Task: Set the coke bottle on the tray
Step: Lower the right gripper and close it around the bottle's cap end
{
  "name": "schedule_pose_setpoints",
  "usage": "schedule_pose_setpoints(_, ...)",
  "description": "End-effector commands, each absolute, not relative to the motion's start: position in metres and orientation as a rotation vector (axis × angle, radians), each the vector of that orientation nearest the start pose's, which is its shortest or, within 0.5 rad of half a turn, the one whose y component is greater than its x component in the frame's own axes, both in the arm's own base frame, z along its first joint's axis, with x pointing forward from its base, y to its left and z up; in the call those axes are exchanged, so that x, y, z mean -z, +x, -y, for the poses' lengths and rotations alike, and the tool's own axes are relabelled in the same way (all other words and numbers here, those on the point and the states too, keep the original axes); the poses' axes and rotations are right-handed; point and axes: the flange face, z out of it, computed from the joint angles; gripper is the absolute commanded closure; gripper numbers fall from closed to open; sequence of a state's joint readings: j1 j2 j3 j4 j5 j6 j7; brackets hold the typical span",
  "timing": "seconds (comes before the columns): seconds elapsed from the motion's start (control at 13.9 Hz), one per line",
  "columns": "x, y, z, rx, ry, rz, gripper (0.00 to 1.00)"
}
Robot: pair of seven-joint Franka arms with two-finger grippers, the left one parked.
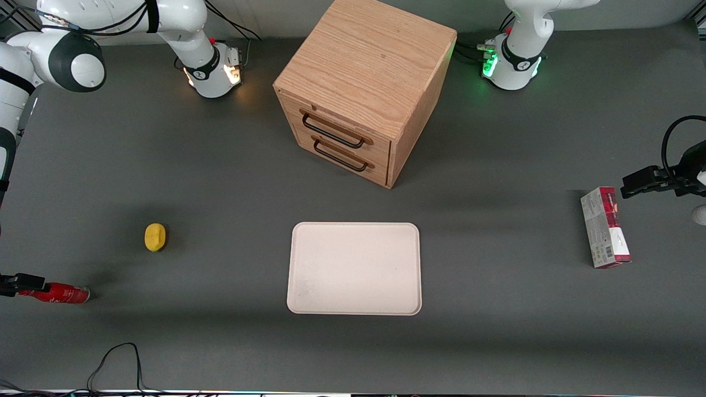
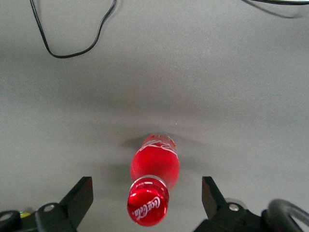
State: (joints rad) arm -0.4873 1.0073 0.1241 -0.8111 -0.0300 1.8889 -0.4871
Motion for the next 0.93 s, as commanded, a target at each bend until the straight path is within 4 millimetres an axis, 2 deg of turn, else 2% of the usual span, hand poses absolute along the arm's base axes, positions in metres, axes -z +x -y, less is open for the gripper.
schedule_pose_setpoints(0.0, -0.3223, 0.7301, 0.3297, 0.156, -3.126, 0.146, 0.0)
schedule_pose_setpoints(0.29, -0.3237, 0.7288, 0.3287, 0.131, -3.132, 0.155, 0.01)
schedule_pose_setpoints(0.36, -0.3231, 0.7281, 0.3288, 0.119, -3.133, 0.157, 0.06)
schedule_pose_setpoints(0.57, -0.3227, 0.7261, 0.3289, 0.074, -3.156, 0.19, 0.4)
schedule_pose_setpoints(0.65, -0.3225, 0.7264, 0.3279, 0.071, -3.156, 0.205, 0.58)
schedule_pose_setpoints(0.72, -0.3225, 0.7264, 0.3279, 0.07, -3.155, 0.217, 0.61)
schedule_pose_setpoints(0.79, -0.3225, 0.7264, 0.3279, 0.07, -3.155, 0.231, 0.7)
schedule_pose_setpoints(0.86, -0.3225, 0.7264, 0.3279, 0.07, -3.153, 0.253, 0.73)
